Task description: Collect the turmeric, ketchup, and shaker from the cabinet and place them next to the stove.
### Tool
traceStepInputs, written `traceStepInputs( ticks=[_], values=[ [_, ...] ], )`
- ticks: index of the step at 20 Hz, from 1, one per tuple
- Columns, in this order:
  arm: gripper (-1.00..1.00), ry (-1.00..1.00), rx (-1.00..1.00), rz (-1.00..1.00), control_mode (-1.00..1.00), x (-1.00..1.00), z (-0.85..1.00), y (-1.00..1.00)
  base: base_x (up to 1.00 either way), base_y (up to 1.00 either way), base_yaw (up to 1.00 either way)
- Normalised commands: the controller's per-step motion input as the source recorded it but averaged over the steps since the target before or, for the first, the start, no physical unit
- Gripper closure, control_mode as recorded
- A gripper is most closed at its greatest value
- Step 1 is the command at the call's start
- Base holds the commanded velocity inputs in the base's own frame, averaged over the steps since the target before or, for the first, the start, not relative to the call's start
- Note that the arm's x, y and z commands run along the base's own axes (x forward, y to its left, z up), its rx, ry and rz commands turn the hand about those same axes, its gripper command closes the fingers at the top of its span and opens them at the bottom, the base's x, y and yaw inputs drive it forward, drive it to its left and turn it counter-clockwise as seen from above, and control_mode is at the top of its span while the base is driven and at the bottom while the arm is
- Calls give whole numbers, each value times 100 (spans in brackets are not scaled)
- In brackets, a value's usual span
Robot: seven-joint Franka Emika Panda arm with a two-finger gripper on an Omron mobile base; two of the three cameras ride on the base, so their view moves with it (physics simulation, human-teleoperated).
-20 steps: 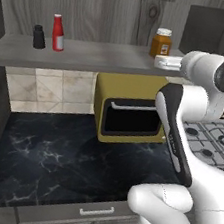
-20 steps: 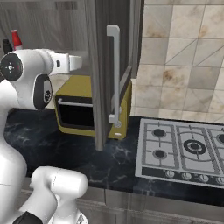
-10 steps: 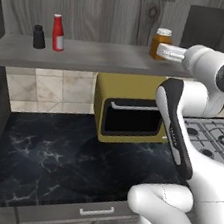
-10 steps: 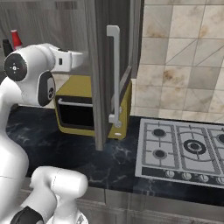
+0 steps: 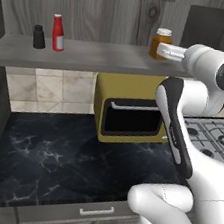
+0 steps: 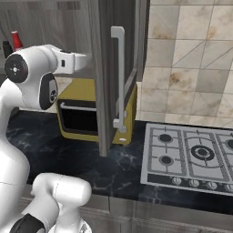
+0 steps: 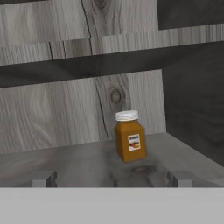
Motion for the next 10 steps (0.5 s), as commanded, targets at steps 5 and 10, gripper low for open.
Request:
traceStepInputs(
  ticks=[5, 10],
  values=[
    [-100, 0, 0, 0, -100, 0, 0, 0, 0, 0, 0],
    [-100, 0, 0, 0, -100, 3, 0, 0, 0, 0, 0]
  ],
)
